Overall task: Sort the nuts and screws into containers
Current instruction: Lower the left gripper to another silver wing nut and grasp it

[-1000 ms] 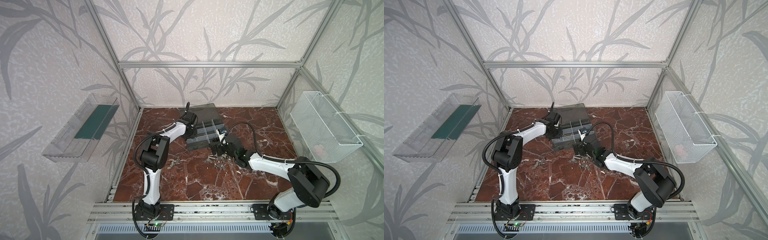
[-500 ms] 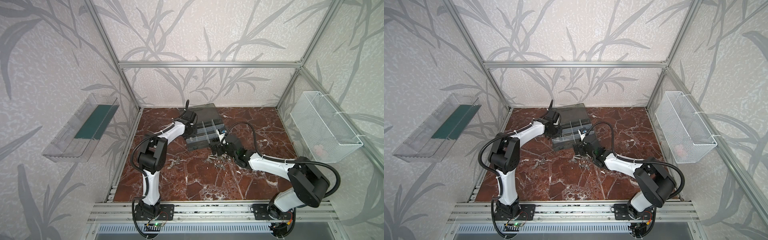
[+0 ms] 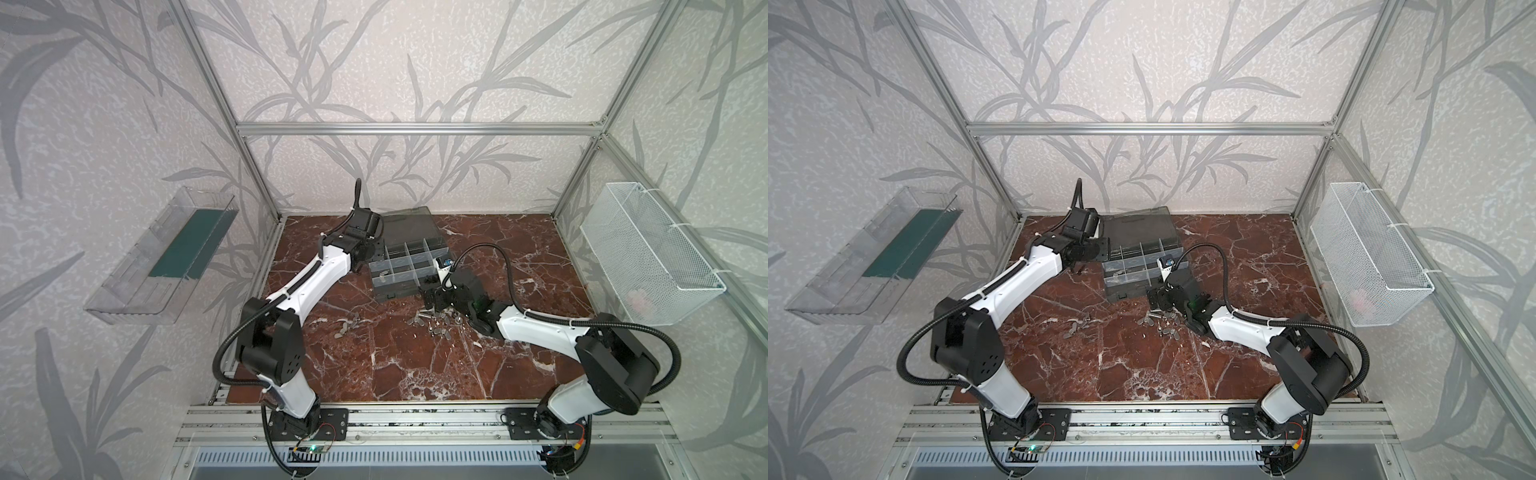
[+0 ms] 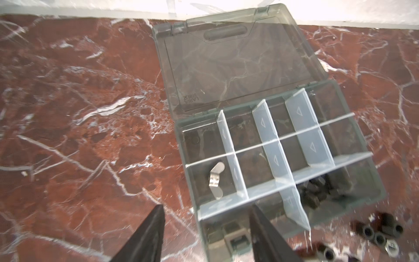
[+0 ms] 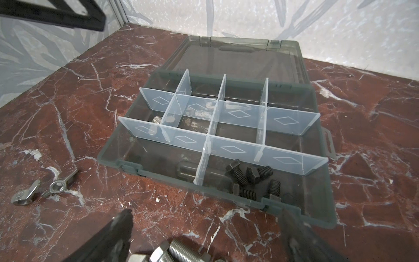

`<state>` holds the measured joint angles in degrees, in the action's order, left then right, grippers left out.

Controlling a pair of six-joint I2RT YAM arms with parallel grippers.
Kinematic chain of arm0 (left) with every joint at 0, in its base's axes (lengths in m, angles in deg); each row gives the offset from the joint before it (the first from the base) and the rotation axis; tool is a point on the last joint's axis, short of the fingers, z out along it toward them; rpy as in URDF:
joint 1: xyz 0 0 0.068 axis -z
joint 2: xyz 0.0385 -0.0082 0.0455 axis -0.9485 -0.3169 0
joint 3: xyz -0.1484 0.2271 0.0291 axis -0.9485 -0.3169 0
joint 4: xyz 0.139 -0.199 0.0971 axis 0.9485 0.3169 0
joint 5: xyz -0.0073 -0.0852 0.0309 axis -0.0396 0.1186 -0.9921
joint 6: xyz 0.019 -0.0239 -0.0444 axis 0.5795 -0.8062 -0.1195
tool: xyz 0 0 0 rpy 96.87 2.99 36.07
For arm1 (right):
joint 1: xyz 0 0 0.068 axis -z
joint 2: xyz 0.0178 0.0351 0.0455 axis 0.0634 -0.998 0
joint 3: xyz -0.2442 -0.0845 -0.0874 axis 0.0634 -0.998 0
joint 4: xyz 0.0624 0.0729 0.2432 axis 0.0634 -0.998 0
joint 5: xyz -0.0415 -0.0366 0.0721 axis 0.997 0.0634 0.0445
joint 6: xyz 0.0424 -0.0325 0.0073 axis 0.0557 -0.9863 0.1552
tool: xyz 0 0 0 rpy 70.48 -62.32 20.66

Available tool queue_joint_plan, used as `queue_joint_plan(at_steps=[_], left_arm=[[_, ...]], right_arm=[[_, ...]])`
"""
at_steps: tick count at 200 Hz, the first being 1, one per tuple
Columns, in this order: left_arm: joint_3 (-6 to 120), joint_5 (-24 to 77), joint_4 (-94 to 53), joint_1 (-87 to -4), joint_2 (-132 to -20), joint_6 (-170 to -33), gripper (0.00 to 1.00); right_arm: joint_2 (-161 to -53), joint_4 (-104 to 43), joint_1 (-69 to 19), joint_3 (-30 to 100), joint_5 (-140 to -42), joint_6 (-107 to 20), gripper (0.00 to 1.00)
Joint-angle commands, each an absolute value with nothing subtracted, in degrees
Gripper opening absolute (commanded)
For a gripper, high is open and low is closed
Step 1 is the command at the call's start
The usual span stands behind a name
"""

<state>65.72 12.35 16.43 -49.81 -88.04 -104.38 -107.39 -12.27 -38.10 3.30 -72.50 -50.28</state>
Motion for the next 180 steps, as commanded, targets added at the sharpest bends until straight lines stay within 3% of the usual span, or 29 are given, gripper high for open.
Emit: queue_joint_plan(at_steps=[1,35,67,111,180], left_arm=[[60.55,15.79,20.57,-49.55,-83.96,-105.09,0.62],[52.92,19.45,24.94,-49.56,-78.57,-108.09,0.65],[46.18,17.22,27.59,-49.64,-72.77,-111.13,0.85],[36.0,16.09,25.42,-49.75,-67.64,-115.35,0.87],[30.89,18.21,21.17,-49.82,-72.07,-119.53,0.87]], right_arm=[[-105.92,-11.65,-38.48,2.87,-71.79,-50.57,0.99],[-105.05,-11.41,-38.46,2.45,-72.19,-50.21,0.99],[-104.94,-11.39,-38.46,2.42,-72.53,-50.03,0.99],[-105.11,-11.32,-38.49,2.51,-72.78,-49.7,0.99],[-104.74,-11.47,-38.46,2.44,-72.63,-49.7,0.99]])
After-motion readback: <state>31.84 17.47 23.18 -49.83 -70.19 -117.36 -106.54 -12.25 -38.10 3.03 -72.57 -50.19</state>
